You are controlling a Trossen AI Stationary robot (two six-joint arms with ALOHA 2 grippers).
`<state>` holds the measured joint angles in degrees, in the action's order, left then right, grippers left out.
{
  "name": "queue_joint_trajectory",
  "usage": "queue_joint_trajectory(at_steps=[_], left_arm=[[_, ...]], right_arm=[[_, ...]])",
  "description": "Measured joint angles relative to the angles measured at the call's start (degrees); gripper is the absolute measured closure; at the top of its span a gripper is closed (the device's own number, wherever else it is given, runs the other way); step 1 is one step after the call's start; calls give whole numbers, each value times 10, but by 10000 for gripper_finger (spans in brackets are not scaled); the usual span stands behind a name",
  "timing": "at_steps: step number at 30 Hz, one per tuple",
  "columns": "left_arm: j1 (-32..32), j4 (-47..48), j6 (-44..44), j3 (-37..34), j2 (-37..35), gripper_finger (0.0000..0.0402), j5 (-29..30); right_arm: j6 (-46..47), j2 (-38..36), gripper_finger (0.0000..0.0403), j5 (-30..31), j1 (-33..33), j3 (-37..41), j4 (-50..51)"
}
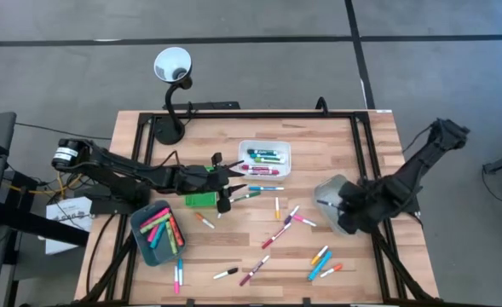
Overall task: Pick & Place Markers
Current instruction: Put the small blue marker pen into the gray bin, then put the small green marker pen into the gray bin
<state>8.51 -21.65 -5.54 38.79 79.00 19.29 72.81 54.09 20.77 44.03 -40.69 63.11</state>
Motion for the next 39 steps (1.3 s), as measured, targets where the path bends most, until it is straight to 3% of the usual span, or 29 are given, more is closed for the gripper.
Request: queue_joint_trajectory(at_steps=[5, 8, 11, 17, 24, 32, 36, 39], left_arm=[[0, -2, 0, -3, 0, 254, 0], [0, -3, 0, -3, 0, 254, 0], [0, -3, 7, -3, 0, 256, -9], [8, -5, 20, -3, 18, 256, -101], [12, -11, 72, -3, 73, 256, -100], [10, -20, 107, -3, 127, 256, -93], [6, -20, 130, -3, 135, 257, -68], [3, -21, 133, -3, 138, 257, -66]], right_arm=[[137, 4, 377, 12, 47, 49, -7], [142, 24, 357, 58, 46, 61, -36], [142, 49, 342, 66, 36, 65, -35], [133, 90, 338, 63, -4, 65, -51], [11, 104, 336, 39, -61, 52, -109], [-161, 103, 336, 47, -106, -65, -95], [-290, 105, 336, 82, -117, -81, -204], [-379, 129, 336, 71, -136, -73, -276]])
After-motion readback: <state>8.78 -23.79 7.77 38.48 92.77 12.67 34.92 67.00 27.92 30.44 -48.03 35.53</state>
